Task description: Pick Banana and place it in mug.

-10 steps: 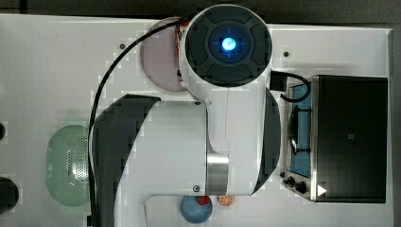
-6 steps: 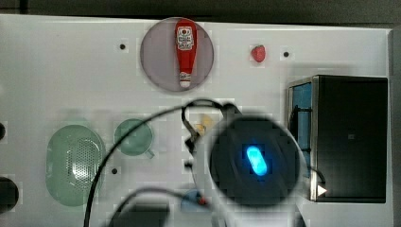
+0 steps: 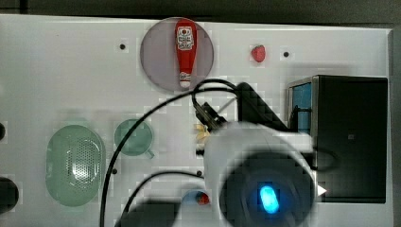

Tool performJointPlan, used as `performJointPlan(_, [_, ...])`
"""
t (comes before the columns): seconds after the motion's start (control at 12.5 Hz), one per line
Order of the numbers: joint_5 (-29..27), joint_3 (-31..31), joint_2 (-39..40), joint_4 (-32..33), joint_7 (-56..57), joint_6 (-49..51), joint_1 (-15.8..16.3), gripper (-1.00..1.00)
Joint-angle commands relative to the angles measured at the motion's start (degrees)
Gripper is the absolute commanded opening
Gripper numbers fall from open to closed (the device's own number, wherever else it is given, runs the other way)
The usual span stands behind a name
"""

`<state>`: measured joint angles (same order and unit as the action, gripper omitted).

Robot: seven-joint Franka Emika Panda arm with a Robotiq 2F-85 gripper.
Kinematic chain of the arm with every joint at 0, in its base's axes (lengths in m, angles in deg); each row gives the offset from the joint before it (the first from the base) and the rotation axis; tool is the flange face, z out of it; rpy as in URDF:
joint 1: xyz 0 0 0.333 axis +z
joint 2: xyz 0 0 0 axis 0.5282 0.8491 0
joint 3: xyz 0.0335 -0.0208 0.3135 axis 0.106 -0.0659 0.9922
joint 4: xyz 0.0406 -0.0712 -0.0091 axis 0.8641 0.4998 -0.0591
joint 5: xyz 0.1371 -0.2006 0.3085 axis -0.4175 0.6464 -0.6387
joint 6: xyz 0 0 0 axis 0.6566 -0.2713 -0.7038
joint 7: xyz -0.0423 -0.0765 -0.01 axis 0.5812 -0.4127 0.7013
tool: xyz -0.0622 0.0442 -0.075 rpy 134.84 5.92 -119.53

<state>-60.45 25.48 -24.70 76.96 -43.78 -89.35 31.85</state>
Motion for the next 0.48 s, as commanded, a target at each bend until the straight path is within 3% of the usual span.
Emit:
performJointPlan(0.08, [-0.52,-0.64,7.21,8.47,8.67,-8.59,0.17,1.0])
performJointPlan(0.48, [-0.52,-0.74,17.94,14.08,25.57,-27.03,0.11,1.0])
